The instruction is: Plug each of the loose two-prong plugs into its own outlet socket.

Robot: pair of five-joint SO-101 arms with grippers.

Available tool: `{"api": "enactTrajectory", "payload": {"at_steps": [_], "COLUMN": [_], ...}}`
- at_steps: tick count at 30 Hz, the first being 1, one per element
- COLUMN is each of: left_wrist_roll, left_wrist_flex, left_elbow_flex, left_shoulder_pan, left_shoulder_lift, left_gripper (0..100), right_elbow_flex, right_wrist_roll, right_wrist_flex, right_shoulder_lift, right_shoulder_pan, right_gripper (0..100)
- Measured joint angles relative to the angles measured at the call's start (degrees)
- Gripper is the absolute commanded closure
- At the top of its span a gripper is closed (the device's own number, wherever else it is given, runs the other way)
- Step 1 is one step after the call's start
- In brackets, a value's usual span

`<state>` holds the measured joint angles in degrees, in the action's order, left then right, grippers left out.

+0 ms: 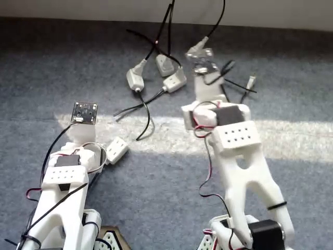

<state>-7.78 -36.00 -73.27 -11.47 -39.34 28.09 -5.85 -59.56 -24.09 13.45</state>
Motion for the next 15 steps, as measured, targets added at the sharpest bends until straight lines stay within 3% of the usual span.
{"api": "enactTrajectory", "payload": {"at_steps": [5,9,15], "left_wrist_roll": [0.0,2.7,9.7], "left_wrist_flex": [-1.3,-4.0,-4.1], "left_elbow_flex": [-0.1,-0.1,0.5], "left_shoulder_pan": [10.4,19.8,21.0], "left_shoulder_lift": [0.0,0.0,0.0], "left_gripper": [78,78,78], "right_elbow_flex": [14.2,24.8,33.0], "right_wrist_roll": [-4.3,-4.7,-6.9], "right_wrist_flex": [-0.4,-0.4,-0.4], "right_shoulder_lift": [-11.7,-21.1,-30.7], "right_shoulder_pan": [-13.9,-20.7,-26.5], "right_gripper": [73.5,73.5,73.5]}}
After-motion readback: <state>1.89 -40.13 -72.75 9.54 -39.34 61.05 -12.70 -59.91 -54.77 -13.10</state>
